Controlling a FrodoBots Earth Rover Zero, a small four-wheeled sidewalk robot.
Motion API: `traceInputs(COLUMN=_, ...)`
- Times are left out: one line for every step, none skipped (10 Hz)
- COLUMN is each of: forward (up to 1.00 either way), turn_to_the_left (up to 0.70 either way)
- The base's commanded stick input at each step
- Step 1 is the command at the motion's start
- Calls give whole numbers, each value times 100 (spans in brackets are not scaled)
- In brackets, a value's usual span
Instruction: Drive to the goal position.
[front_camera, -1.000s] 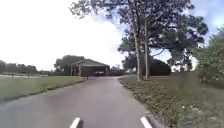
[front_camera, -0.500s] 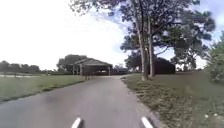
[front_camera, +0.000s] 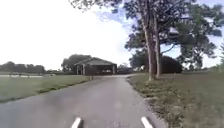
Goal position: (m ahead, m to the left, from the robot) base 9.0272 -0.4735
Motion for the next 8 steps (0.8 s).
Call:
traceInputs(forward=69, turn_to_the_left=3)
traceInputs(forward=69, turn_to_the_left=5)
traceInputs(forward=69, turn_to_the_left=12)
traceInputs(forward=69, turn_to_the_left=26)
traceInputs(forward=69, turn_to_the_left=24)
traceInputs(forward=69, turn_to_the_left=11)
traceInputs(forward=69, turn_to_the_left=3)
traceInputs(forward=69, turn_to_the_left=3)
